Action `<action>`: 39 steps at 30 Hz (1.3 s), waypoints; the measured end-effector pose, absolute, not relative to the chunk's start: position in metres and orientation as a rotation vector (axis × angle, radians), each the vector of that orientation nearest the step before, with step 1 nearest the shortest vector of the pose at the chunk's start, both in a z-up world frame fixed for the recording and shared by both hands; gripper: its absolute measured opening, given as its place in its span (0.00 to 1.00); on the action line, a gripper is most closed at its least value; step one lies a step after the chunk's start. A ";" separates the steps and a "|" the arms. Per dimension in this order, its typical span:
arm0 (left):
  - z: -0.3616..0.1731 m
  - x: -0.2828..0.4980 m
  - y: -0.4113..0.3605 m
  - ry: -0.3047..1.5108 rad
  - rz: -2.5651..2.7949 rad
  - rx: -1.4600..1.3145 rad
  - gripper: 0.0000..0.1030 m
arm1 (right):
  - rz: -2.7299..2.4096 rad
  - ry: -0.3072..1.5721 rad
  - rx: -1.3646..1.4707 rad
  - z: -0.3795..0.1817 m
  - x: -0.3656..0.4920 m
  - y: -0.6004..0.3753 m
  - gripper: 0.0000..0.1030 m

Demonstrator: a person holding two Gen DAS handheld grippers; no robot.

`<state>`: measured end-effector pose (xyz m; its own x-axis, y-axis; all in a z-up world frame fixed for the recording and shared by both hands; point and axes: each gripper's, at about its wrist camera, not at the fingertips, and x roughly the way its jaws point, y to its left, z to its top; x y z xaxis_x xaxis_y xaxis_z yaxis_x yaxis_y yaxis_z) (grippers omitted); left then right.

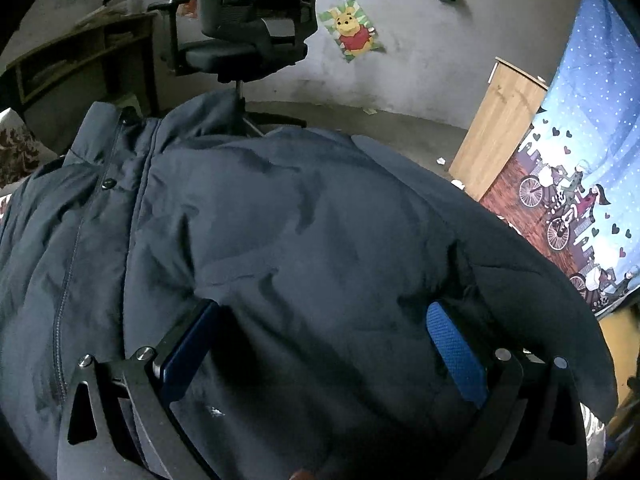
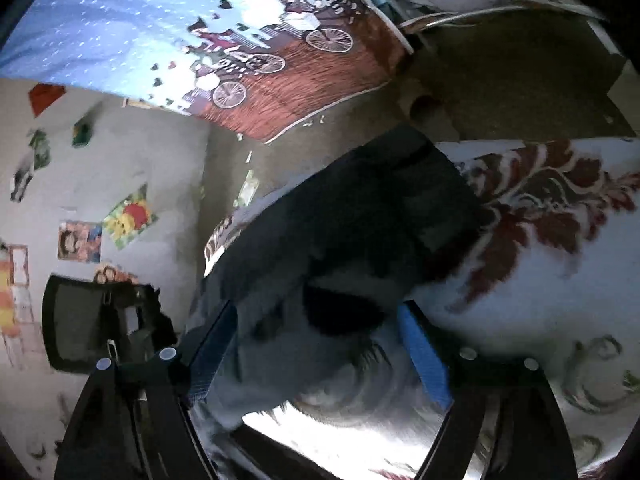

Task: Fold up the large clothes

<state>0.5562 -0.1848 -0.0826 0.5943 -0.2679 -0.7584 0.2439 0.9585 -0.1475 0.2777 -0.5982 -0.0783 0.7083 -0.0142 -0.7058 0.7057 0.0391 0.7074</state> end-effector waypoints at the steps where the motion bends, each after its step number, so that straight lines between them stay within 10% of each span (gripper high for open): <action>1: -0.083 0.557 -0.185 0.888 -0.297 -0.026 0.98 | -0.616 0.609 1.444 -0.079 0.281 -0.600 0.70; 3: -0.087 0.558 -0.188 0.895 -0.295 -0.015 0.98 | -0.630 0.616 1.433 -0.080 0.286 -0.603 0.26; 6: -0.095 0.562 -0.195 0.917 -0.291 0.037 0.98 | -0.640 0.650 1.309 -0.069 0.296 -0.598 0.11; 24: -0.003 0.527 -0.109 0.829 -0.314 -0.068 0.98 | -0.259 0.386 0.424 0.147 0.359 -0.430 0.07; 39: 0.047 0.472 0.051 0.774 -0.142 -0.124 0.98 | 0.136 0.511 0.120 0.101 0.411 -0.217 0.07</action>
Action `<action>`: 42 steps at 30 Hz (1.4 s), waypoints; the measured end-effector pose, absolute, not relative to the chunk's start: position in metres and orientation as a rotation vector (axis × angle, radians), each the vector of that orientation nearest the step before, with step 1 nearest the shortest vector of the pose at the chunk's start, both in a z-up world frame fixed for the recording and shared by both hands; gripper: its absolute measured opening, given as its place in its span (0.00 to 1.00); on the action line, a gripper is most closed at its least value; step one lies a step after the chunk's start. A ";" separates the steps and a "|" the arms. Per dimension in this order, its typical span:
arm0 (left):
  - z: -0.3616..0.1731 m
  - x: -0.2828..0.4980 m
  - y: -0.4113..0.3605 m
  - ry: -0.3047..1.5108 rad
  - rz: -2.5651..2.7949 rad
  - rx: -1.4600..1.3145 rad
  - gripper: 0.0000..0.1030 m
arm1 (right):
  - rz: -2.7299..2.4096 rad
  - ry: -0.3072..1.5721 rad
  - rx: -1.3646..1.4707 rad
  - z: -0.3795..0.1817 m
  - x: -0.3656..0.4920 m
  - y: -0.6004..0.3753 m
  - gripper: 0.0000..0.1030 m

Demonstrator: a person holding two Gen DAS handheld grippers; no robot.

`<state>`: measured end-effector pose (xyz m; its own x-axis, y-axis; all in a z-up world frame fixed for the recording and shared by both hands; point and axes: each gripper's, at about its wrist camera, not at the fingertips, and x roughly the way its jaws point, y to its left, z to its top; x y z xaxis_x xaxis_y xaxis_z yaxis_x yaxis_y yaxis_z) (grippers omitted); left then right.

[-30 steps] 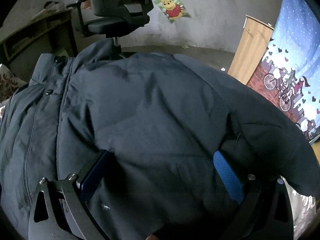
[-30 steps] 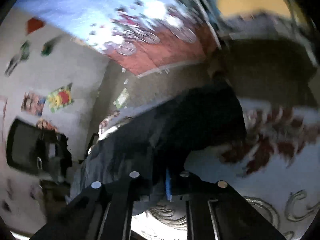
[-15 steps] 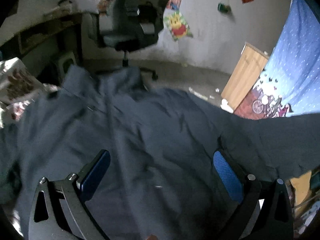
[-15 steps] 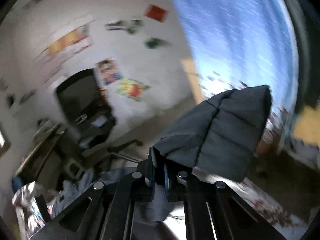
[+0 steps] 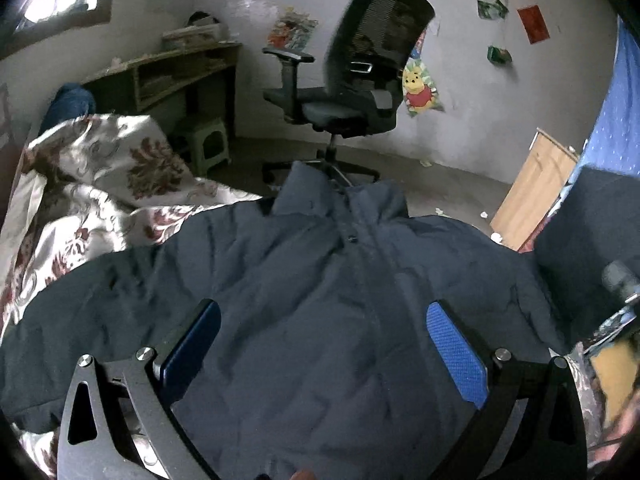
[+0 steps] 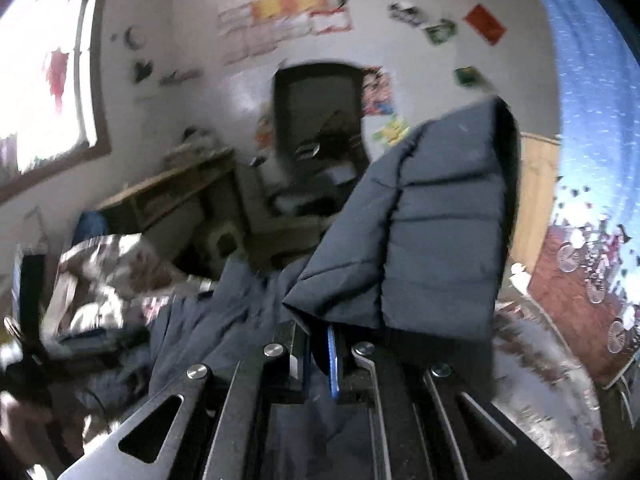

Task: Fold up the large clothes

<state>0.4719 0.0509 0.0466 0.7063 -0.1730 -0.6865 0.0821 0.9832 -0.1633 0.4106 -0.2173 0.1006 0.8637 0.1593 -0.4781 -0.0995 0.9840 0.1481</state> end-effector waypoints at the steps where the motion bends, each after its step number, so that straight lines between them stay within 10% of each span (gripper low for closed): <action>1: 0.047 0.471 0.058 0.779 -0.146 -0.143 0.98 | 0.154 0.540 0.107 0.089 0.414 -0.206 0.07; 10: 0.029 0.468 0.120 0.849 -0.280 -0.426 0.98 | 0.209 0.747 0.035 -0.001 0.422 -0.148 0.15; 14: 0.008 0.474 0.112 0.925 -0.434 -0.523 0.98 | 0.304 0.836 0.062 -0.029 0.421 -0.138 0.67; 24: -0.023 0.501 0.059 1.048 -0.505 -0.416 0.97 | 0.432 0.869 0.064 -0.033 0.384 -0.149 0.76; 27: -0.038 0.514 0.045 1.066 -0.495 -0.382 0.86 | 0.407 0.850 0.049 -0.025 0.376 -0.168 0.76; 35: -0.047 0.524 0.022 1.024 -0.478 -0.325 0.04 | 0.249 0.773 -0.002 -0.001 0.369 -0.225 0.76; 42: 0.027 0.488 0.035 0.742 -0.456 -0.256 0.01 | 0.089 0.675 0.089 0.014 0.384 -0.262 0.78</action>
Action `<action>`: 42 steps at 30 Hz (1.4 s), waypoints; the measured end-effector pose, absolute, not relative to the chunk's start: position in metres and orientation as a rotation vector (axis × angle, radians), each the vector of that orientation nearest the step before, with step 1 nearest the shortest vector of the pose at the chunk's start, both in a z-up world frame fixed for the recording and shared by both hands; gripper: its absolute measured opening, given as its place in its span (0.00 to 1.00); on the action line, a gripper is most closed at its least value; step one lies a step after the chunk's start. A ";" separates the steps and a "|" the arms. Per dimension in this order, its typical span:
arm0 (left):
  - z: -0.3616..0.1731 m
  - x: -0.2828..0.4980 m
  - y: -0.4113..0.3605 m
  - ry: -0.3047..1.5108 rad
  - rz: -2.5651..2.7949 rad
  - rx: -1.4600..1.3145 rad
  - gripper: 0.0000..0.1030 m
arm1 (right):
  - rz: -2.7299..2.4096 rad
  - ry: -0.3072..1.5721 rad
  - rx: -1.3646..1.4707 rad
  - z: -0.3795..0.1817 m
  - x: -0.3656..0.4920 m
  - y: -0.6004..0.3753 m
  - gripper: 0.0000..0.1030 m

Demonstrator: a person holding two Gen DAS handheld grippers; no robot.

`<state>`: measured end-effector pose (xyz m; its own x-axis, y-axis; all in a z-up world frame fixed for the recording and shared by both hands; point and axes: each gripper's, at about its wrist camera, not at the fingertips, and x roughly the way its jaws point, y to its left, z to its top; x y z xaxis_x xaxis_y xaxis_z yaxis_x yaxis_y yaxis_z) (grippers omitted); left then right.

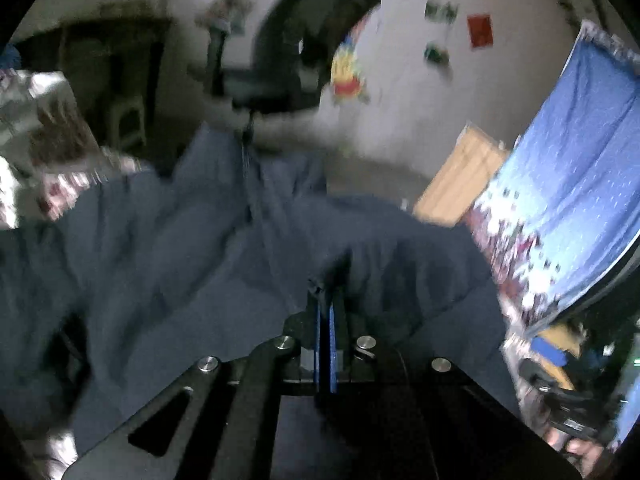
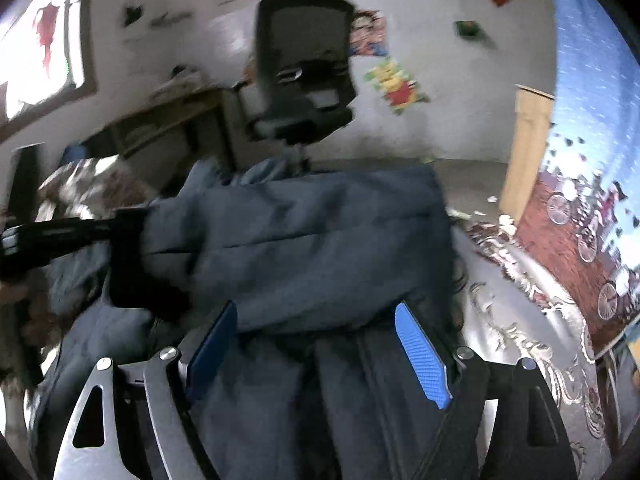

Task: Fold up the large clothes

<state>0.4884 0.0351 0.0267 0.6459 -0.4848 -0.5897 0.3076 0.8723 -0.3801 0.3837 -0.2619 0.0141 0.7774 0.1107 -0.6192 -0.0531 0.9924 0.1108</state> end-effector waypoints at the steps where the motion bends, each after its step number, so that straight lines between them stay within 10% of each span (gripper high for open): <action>1: 0.033 0.486 0.039 0.727 -0.446 -0.251 0.01 | 0.078 0.667 0.098 0.015 0.387 -0.263 0.78; 30: -0.066 0.489 0.122 1.032 -0.071 -0.066 0.04 | 0.066 0.867 -0.154 -0.056 0.507 -0.163 0.80; 37: -0.056 0.478 0.137 1.053 -0.043 -0.148 0.16 | 0.081 0.857 -0.130 -0.048 0.499 -0.157 0.85; 42: -0.041 0.458 0.157 1.018 0.010 -0.220 0.52 | 0.160 0.817 -0.113 -0.031 0.487 -0.134 0.92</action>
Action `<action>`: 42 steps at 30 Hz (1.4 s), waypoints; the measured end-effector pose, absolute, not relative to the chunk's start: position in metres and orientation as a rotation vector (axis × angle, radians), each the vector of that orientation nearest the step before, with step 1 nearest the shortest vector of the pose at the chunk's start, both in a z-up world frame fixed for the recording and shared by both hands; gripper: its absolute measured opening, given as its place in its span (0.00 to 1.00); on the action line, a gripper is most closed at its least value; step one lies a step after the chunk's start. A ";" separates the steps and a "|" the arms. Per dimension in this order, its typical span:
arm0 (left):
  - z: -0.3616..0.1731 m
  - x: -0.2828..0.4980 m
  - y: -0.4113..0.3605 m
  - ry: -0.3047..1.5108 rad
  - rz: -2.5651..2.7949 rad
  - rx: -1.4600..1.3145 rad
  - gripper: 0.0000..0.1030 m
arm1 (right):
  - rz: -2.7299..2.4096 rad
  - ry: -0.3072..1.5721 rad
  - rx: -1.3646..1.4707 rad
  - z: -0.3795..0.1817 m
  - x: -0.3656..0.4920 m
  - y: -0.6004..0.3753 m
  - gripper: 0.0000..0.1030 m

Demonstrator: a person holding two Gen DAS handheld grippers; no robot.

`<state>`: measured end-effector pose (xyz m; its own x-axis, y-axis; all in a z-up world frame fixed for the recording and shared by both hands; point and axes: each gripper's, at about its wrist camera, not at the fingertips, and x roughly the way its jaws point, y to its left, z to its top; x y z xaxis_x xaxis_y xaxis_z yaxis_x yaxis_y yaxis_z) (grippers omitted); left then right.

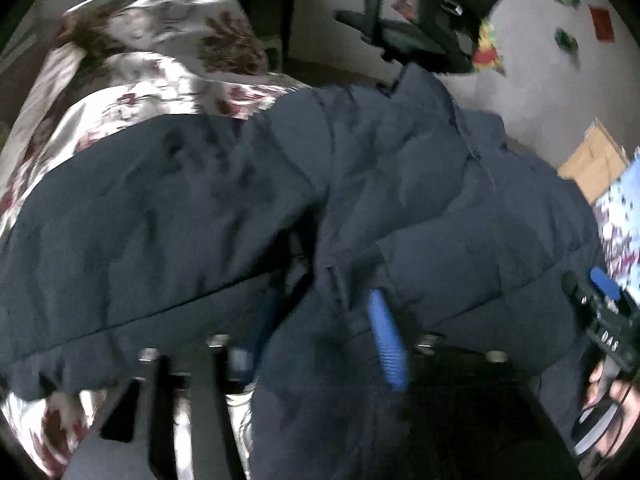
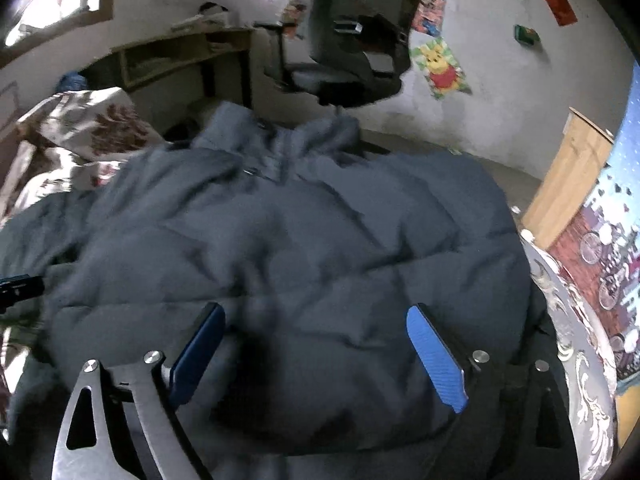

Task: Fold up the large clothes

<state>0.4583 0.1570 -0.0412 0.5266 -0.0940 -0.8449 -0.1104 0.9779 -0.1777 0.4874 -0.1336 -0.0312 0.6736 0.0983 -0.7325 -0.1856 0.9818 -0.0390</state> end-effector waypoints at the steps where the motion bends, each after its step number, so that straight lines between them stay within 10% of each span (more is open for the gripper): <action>1: -0.038 0.454 0.162 1.011 0.020 -0.234 0.54 | 0.178 0.805 -0.115 -0.028 0.486 -0.127 0.93; 14: 0.001 0.369 0.262 0.895 0.347 -0.239 0.76 | 0.425 0.761 -0.168 -0.010 0.483 -0.006 0.99; 42: -0.068 0.262 0.446 0.811 0.599 -1.091 0.65 | 0.461 0.860 -0.253 -0.047 0.492 0.049 0.99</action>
